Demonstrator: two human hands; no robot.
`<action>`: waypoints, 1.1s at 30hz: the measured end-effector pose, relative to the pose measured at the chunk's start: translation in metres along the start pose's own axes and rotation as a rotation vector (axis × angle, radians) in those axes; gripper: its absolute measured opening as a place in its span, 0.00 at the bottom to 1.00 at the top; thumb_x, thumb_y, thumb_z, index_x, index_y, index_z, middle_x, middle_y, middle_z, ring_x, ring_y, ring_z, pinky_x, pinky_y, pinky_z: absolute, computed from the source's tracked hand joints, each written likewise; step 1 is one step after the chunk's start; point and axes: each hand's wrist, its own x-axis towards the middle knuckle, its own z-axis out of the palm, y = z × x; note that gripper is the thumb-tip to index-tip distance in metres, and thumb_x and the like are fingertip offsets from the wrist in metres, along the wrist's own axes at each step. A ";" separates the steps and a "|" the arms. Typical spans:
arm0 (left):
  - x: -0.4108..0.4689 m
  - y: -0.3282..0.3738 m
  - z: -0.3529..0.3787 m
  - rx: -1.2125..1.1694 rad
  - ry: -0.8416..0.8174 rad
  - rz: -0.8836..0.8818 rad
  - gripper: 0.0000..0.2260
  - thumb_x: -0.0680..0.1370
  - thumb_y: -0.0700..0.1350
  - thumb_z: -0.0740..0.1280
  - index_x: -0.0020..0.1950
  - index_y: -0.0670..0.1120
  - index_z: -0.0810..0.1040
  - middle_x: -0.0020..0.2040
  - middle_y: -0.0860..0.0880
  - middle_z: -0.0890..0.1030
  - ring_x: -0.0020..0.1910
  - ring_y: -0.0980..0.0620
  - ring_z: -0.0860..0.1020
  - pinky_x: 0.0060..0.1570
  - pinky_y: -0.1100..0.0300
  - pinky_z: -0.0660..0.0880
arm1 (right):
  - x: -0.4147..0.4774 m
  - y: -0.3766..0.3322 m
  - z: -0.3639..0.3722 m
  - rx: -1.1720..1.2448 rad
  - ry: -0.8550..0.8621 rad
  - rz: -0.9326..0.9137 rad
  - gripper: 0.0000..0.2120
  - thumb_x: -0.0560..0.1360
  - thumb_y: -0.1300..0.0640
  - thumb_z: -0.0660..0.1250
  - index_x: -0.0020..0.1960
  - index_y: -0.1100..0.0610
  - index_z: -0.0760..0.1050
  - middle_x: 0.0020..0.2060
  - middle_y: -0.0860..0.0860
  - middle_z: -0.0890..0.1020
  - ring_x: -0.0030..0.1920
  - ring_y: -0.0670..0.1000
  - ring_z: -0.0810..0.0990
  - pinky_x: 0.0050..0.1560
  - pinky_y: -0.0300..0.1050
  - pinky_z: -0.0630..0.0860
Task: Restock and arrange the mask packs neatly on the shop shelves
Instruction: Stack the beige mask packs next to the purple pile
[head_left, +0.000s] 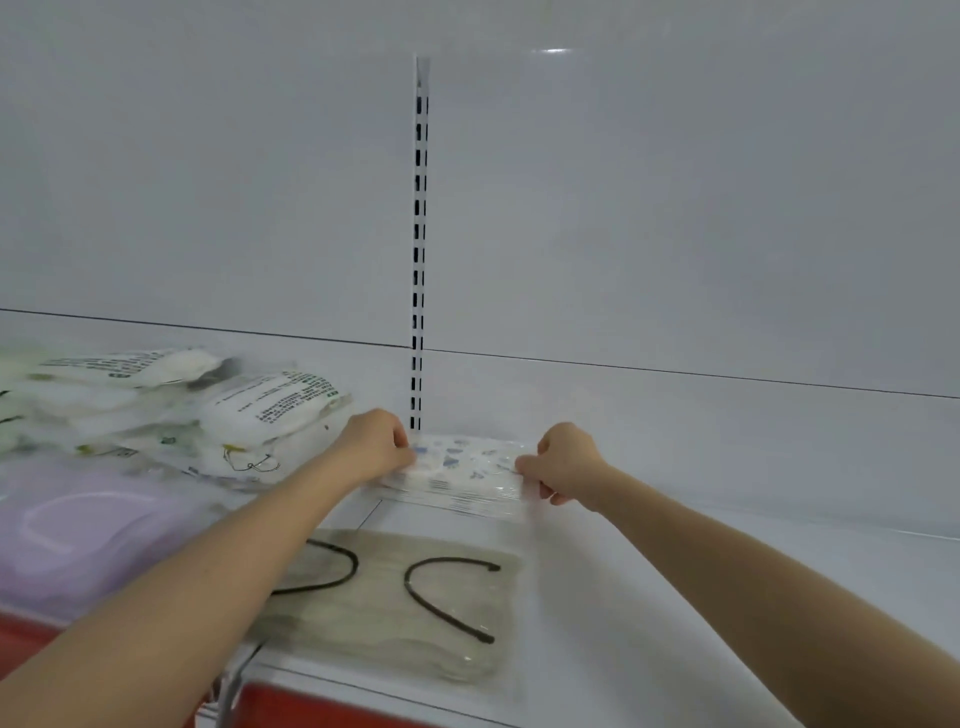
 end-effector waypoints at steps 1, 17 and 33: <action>0.003 -0.003 0.004 0.005 -0.012 -0.005 0.09 0.76 0.44 0.67 0.51 0.40 0.81 0.53 0.44 0.82 0.53 0.47 0.77 0.50 0.62 0.71 | 0.002 0.002 0.004 -0.029 -0.010 0.018 0.17 0.73 0.62 0.63 0.28 0.59 0.62 0.24 0.55 0.74 0.25 0.54 0.73 0.29 0.43 0.75; 0.000 0.010 0.000 0.234 0.070 0.142 0.16 0.81 0.47 0.56 0.38 0.40 0.70 0.39 0.44 0.71 0.43 0.43 0.74 0.39 0.57 0.66 | 0.003 0.008 -0.013 -0.336 0.036 -0.024 0.20 0.81 0.47 0.50 0.37 0.59 0.67 0.45 0.58 0.74 0.46 0.56 0.73 0.46 0.44 0.69; -0.143 0.261 0.085 -0.004 -0.177 0.928 0.14 0.79 0.54 0.59 0.59 0.49 0.77 0.57 0.52 0.78 0.57 0.53 0.74 0.58 0.55 0.71 | -0.133 0.160 -0.196 -0.457 0.280 0.106 0.17 0.78 0.49 0.60 0.61 0.58 0.72 0.57 0.53 0.77 0.56 0.53 0.75 0.52 0.42 0.69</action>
